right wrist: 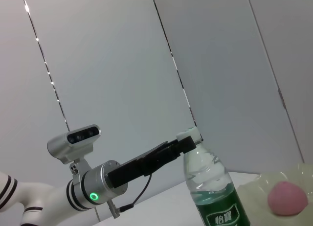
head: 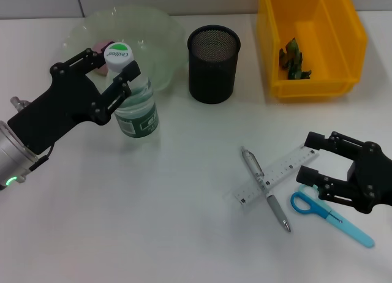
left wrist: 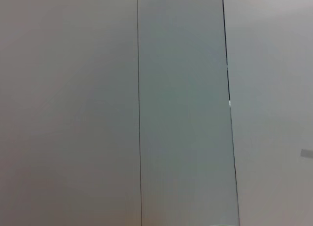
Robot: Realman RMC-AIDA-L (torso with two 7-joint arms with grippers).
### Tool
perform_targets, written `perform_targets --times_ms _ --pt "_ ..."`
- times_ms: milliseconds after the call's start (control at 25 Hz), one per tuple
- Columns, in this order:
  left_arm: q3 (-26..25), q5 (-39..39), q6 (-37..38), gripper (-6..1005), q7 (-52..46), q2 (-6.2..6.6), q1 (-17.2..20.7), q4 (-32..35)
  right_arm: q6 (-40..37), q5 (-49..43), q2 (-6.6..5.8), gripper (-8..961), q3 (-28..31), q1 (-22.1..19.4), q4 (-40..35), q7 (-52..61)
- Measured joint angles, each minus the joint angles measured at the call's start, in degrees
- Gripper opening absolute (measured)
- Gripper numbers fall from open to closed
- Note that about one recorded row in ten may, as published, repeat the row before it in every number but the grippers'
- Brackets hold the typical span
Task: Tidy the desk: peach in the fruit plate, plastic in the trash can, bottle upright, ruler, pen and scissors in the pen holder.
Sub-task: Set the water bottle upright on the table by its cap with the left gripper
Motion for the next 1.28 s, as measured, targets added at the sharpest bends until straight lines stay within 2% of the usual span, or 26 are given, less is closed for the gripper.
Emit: perform_targets --times_ms 520,960,1280 --pt "0.32 0.1 -3.98 440 1.28 -0.01 -0.08 -0.26 0.02 -0.03 0.0 760 0.04 -0.04 0.0 -0.16" --pt "0.15 0.06 -5.9 441 -3.23 0.15 -0.09 -0.27 -0.25 -0.05 0.0 759 0.27 0.0 0.0 -0.15" --pt "-0.2 0.01 -5.98 554 -3.35 0.1 0.05 -0.26 -0.28 -0.05 0.0 759 0.25 -0.21 0.0 -0.15"
